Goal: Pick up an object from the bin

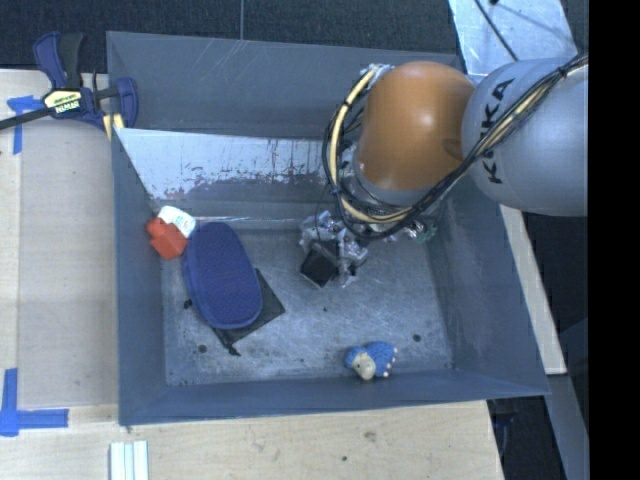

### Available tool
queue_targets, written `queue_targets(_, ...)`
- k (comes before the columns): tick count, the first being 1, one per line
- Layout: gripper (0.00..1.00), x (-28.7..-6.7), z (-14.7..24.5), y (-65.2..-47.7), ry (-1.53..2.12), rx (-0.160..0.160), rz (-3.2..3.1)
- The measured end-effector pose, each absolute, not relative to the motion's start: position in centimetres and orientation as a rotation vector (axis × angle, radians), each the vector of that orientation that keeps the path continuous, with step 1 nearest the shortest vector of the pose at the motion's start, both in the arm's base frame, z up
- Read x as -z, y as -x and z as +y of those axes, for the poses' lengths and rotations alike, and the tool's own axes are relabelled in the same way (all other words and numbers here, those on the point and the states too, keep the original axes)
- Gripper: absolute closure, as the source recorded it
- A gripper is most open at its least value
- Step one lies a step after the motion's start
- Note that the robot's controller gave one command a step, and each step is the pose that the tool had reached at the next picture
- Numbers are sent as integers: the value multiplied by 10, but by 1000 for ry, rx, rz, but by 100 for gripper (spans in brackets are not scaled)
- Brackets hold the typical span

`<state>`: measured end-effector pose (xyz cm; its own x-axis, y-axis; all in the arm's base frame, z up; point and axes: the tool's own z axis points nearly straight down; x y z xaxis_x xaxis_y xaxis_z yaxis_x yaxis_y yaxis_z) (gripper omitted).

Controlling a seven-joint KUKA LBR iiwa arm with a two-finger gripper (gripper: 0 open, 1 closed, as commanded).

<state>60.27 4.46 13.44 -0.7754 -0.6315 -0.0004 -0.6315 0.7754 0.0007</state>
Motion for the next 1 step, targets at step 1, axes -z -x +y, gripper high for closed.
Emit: queue_targets(1, 100, -188, 44, -604, 1043, 3, 2958)
